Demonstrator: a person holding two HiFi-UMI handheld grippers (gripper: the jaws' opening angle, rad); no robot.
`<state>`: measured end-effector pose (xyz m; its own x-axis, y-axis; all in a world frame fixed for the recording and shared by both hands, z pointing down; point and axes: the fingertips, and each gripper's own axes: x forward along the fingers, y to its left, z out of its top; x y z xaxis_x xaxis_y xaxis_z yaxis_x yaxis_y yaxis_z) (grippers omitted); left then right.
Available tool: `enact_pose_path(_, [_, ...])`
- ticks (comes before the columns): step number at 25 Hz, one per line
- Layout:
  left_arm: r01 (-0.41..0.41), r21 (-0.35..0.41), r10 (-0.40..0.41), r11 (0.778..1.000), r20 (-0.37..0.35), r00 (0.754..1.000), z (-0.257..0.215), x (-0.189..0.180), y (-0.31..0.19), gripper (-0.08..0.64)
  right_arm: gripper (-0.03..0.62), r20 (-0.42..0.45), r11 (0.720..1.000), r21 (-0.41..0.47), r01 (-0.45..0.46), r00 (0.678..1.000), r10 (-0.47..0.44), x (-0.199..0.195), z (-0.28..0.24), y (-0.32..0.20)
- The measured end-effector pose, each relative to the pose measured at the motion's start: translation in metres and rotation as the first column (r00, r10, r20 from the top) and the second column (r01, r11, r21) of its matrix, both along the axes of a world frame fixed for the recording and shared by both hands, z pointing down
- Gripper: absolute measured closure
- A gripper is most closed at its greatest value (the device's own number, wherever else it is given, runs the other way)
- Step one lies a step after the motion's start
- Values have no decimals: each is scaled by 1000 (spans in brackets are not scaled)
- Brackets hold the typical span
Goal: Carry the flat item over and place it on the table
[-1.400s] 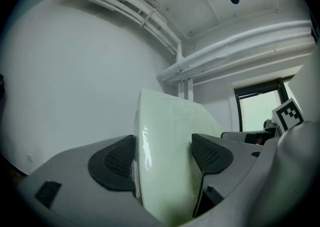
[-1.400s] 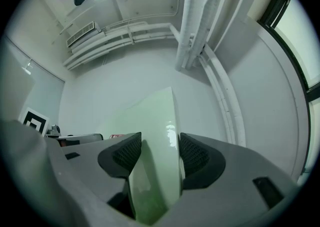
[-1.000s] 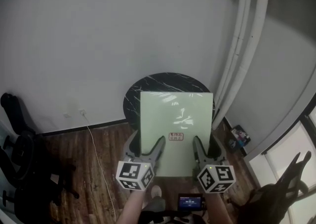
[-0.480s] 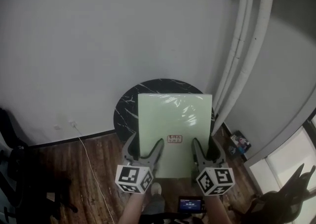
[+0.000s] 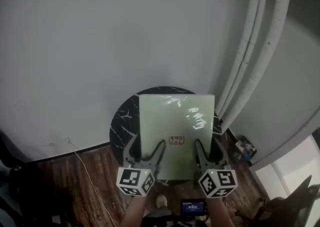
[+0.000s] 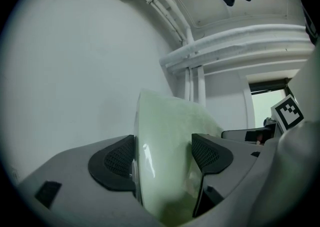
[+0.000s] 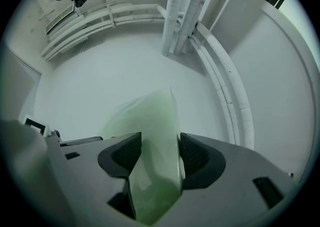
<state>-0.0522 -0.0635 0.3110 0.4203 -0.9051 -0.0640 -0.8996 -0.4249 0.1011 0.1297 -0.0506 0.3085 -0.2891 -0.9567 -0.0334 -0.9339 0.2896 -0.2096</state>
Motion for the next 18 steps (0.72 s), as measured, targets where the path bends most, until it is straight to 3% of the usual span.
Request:
enact_pose_path(9, [-24,-12,24,1000,-10,1000,6,-20,-67,190,364,-6,1000,-17,-25,1000,24,-21,4,-62])
enact_pose_path(18, [-61,-15,61,998,-7,998,11,-43,-103,192,364,14,998,-23,-63,998,64,-43,9,-92])
